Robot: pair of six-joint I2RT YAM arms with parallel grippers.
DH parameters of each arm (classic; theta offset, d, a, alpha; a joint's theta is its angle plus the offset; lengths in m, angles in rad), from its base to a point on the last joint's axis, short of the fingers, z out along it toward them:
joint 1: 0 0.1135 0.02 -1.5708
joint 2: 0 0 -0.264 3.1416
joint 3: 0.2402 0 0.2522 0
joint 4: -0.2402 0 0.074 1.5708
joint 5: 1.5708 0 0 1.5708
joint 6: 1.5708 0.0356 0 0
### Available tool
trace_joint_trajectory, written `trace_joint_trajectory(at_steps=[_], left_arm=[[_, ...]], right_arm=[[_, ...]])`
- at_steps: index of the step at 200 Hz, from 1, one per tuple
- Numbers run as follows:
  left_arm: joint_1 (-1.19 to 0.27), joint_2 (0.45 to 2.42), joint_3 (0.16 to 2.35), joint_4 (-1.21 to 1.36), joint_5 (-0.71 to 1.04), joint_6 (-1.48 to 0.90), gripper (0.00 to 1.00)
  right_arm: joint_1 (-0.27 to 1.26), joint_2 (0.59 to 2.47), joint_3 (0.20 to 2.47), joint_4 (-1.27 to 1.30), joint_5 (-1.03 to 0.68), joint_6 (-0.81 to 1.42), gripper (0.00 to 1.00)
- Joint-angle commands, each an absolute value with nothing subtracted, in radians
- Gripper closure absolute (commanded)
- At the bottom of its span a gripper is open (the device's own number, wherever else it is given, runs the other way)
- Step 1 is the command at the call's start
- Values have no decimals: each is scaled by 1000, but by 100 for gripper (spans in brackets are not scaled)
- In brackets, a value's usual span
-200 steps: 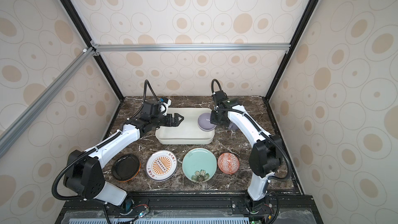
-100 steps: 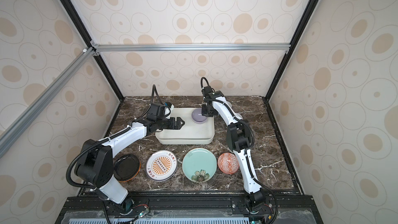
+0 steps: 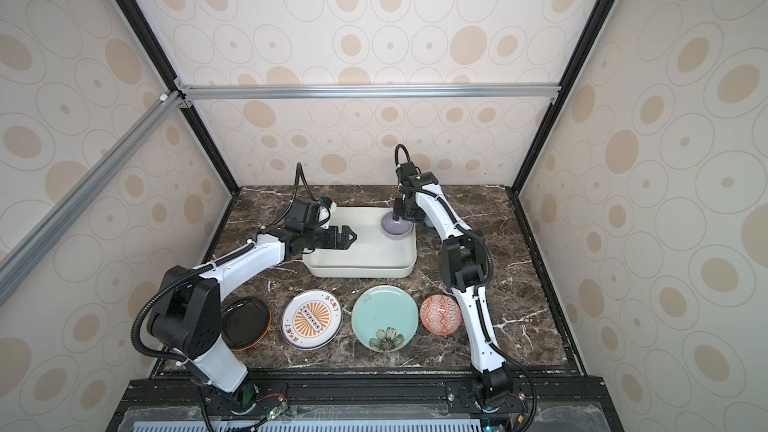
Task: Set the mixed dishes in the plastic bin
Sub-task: 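Release the bowl, move right gripper to red bowl while left nears green plate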
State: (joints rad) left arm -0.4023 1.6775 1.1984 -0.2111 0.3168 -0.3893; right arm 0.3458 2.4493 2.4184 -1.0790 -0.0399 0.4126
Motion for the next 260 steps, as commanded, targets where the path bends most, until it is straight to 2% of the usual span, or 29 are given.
trace_joint_trajectory(at_steps=[1, 30, 50, 101, 120, 144, 165, 202, 260], left_arm=[[-408, 1659, 1217, -217, 312, -383, 1], [-471, 1648, 1230, -277, 151, -347, 1], [-548, 1651, 1244, -305, 76, -320, 1], [-711, 1618, 1171, -227, 67, -345, 1], [-758, 1584, 1119, -186, 37, -359, 1], [-799, 1556, 1072, -133, 31, -380, 1], [-867, 1543, 1082, -127, -38, -357, 1], [-925, 1508, 1090, -134, -44, -339, 1], [-925, 1467, 1069, -170, -94, -309, 1]], right_arm=[[344, 2345, 2434, -1112, -84, 383, 39], [345, 2211, 2456, -1170, -99, 356, 39], [346, 2079, 2352, -1216, -62, 350, 38], [346, 1510, 1499, -1071, 74, 436, 38], [348, 1338, 1306, -1079, 73, 495, 37], [374, 1194, 1172, -1132, 58, 564, 37], [392, 1097, 1080, -1161, 70, 624, 37], [402, 977, 952, -1159, 78, 694, 37], [401, 1068, 923, -1120, 79, 698, 38]])
